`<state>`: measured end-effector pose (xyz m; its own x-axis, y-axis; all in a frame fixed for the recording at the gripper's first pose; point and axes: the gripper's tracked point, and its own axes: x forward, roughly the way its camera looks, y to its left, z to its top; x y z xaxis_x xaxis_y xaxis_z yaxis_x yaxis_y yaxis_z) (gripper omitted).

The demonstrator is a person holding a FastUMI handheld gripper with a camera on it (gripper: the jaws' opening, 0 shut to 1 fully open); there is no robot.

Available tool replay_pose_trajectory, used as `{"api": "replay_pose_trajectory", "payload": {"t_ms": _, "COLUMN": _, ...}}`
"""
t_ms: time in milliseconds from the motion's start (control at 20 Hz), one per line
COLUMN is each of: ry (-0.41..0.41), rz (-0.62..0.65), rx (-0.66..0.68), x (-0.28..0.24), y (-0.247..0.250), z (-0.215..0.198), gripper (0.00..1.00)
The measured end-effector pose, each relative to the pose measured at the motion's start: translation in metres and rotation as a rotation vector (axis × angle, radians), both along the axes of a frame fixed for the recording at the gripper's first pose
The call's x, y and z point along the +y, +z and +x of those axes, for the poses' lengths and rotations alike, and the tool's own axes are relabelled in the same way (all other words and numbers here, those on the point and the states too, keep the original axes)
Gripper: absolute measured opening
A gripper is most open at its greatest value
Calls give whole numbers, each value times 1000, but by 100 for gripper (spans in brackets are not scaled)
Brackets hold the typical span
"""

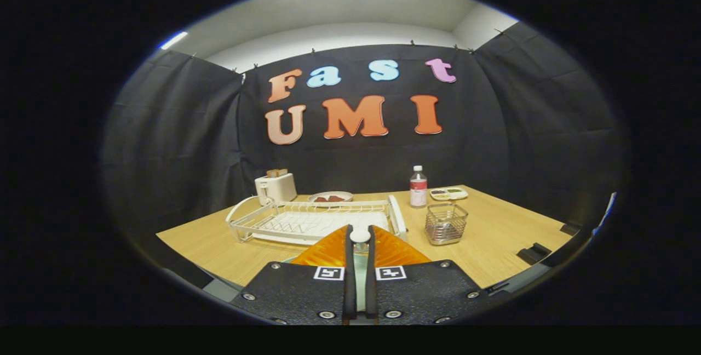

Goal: Take the plate from the dish rack, then take the spoon from the basket and place it into the plate.

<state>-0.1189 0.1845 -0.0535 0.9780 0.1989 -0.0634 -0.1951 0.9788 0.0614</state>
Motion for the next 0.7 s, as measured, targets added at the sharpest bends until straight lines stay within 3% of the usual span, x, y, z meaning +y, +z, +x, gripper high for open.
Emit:
{"api": "replay_pose_trajectory", "payload": {"t_ms": 300, "ry": 79, "rz": -3, "rx": 51, "x": 31, "y": -30, "z": 6, "gripper": 6}}
{"api": "replay_pose_trajectory", "payload": {"t_ms": 700, "ry": 126, "rz": -48, "rx": 103, "x": 44, "y": -48, "z": 16, "gripper": 9}}
